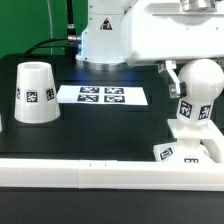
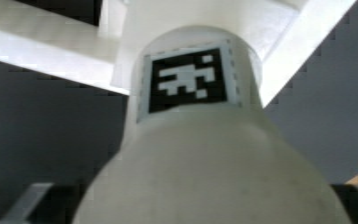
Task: Assemble lamp
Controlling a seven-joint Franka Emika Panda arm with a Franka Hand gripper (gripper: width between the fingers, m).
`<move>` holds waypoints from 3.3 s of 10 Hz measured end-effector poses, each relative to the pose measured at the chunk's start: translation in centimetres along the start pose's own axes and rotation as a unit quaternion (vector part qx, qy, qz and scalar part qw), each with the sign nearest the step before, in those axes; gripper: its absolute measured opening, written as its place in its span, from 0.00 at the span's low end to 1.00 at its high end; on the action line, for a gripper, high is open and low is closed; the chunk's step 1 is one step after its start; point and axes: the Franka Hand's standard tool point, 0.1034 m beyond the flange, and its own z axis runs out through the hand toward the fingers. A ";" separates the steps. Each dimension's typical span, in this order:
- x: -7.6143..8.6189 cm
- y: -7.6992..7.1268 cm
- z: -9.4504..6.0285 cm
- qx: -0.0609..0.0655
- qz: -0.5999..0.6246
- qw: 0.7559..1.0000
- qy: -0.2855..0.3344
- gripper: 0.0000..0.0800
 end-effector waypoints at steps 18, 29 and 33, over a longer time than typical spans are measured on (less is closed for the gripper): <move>-0.1 0.4 -1.9 0.061 -0.040 0.968 -0.239 0.87; 0.0 0.6 -1.2 0.062 -0.035 0.967 -0.247 0.72; 0.0 0.6 -1.2 0.035 0.131 0.961 -0.243 0.72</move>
Offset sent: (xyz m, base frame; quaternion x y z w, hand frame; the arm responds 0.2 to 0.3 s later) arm -0.0096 -0.0074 0.0081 -0.0188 -0.0095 -0.0256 0.9995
